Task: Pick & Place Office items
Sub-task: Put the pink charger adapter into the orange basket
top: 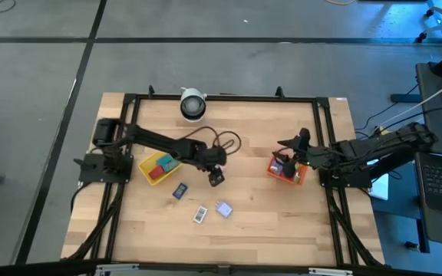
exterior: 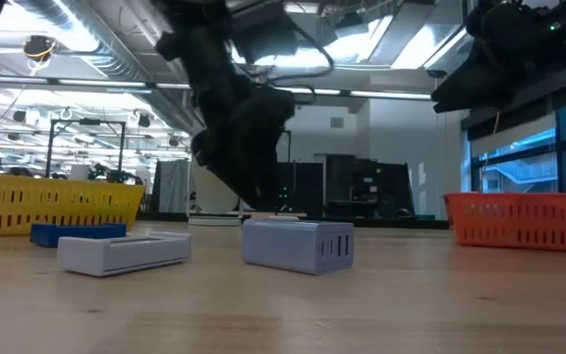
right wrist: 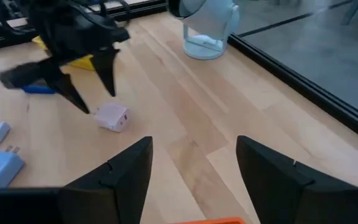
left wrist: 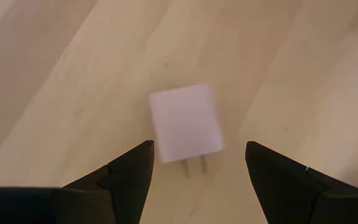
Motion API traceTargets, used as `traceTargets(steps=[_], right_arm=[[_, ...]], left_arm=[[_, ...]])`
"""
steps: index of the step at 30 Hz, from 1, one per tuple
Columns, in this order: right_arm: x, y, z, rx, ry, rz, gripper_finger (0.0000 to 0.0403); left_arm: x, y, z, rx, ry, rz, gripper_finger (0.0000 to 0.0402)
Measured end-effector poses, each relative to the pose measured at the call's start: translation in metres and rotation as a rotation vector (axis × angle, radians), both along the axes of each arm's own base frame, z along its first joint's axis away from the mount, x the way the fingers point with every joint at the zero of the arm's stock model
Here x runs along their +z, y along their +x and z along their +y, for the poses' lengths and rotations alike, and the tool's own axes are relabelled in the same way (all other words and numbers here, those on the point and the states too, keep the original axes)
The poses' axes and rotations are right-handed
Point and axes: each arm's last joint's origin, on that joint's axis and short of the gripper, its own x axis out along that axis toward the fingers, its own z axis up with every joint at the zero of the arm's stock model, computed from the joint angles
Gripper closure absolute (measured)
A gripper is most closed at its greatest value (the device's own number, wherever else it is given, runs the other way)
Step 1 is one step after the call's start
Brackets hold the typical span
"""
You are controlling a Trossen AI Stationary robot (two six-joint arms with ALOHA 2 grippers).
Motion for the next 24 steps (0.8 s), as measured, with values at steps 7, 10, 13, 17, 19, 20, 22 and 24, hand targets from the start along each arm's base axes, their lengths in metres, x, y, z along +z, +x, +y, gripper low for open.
traceTargets(steps=[7,10,13,17,19,20,22,24], right_arm=[[0.0,-0.001,0.008,0.052,-0.004,0.001,0.017],[0.0,-0.002,0.011,0.072,-0.004,0.001,0.017],[0.0,-0.003,0.013,0.088,-0.006,0.001,0.017],[0.0,-0.003,0.016,0.102,-0.005,0.001,0.017],[0.0,-0.004,0.016,0.105,-0.005,0.001,0.017],[0.0,-0.004,0.016,0.105,-0.005,0.001,0.017],[0.0,-0.004,0.016,0.103,-0.002,-0.001,0.017],[0.0,-0.004,0.016,0.103,-0.002,-0.001,0.017]], left_arm=[[-0.008,0.02,-0.002,-0.04,0.071,0.129,0.0153],[-0.005,0.024,-0.001,-0.049,0.066,0.112,0.0153],[-0.005,0.023,0.001,-0.042,0.069,0.119,0.0153],[-0.006,0.023,0.003,-0.035,0.077,0.122,0.0153],[-0.007,0.022,0.004,-0.031,0.081,0.121,0.0153],[-0.008,0.022,0.004,-0.031,0.081,0.122,0.0153],[-0.007,0.022,0.004,-0.029,0.081,0.118,0.0153],[-0.008,0.023,0.005,-0.034,0.082,0.119,0.0153]])
